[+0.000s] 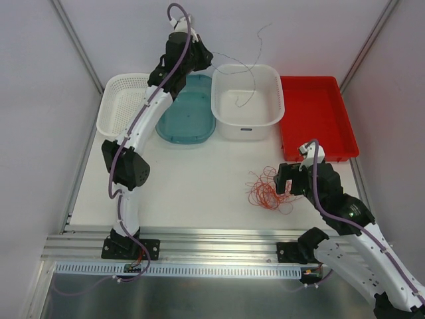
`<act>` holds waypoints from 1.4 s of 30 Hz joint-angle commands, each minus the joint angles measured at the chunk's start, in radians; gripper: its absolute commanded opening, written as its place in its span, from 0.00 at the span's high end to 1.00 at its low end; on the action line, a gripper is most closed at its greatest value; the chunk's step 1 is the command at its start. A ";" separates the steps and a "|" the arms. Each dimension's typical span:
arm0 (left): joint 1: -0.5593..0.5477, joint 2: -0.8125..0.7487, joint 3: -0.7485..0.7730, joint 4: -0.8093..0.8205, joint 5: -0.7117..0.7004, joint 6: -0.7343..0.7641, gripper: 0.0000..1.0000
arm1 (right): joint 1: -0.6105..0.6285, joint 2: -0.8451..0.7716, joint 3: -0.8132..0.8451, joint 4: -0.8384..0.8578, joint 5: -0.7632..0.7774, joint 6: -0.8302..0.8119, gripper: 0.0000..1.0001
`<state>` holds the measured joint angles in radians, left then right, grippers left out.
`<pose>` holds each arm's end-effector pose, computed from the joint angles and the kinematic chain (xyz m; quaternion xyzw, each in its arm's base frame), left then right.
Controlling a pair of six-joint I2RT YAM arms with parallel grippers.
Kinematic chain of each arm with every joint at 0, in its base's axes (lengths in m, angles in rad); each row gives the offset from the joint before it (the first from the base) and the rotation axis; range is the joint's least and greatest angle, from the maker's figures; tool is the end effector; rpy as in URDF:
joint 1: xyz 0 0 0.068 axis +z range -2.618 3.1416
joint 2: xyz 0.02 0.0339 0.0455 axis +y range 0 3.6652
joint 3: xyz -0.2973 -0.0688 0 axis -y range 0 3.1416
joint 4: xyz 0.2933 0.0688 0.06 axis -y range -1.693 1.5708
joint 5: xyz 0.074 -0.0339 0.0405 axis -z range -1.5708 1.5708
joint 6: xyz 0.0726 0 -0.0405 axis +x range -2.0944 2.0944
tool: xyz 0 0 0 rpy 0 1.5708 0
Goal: Untangle the cables
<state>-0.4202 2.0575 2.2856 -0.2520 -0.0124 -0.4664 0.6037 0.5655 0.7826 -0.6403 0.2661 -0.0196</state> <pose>0.5278 -0.2349 0.4975 -0.0209 0.7152 -0.2956 0.6330 0.1539 0.0830 0.3354 -0.1867 0.8144 0.0482 0.5473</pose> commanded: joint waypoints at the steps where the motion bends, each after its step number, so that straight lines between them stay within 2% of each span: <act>1: -0.008 0.077 0.072 0.095 -0.072 0.052 1.00 | -0.002 -0.009 0.017 -0.030 0.047 -0.016 0.03; 6: -0.028 0.159 0.046 0.123 -0.077 0.106 1.00 | -0.004 0.008 0.015 -0.027 0.061 -0.016 0.03; 14: -0.086 0.214 0.009 0.155 0.003 0.248 0.99 | -0.004 0.057 0.015 -0.010 0.041 -0.011 0.03; 17: -0.101 0.210 -0.009 0.168 0.049 0.273 0.86 | -0.002 0.069 0.017 -0.004 0.036 -0.009 0.03; 18: -0.101 0.208 -0.015 0.172 0.061 0.279 0.76 | -0.004 0.077 0.017 -0.007 0.033 -0.009 0.03; 22: -0.111 0.172 -0.055 0.180 0.066 0.299 0.50 | -0.004 0.097 0.023 -0.005 0.022 -0.005 0.03; 28: -0.112 0.061 -0.165 0.183 0.074 0.291 0.24 | -0.004 0.123 0.033 -0.004 0.004 0.012 0.03; 29: -0.114 0.040 -0.184 0.184 0.074 0.281 0.17 | -0.004 0.131 0.037 -0.007 0.004 0.015 0.03; 35: -0.129 -0.195 -0.414 0.183 0.065 0.224 0.01 | -0.002 0.190 0.050 -0.015 0.004 0.043 0.03; 42: -0.160 -0.528 -0.843 0.181 0.077 0.117 0.01 | -0.042 0.295 0.009 -0.007 -0.008 0.109 0.03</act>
<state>-0.5644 1.6482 1.5753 -0.0845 0.0456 -0.2775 0.5831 0.8368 0.7918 -0.6628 0.2714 0.0372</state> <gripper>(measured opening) 0.992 0.971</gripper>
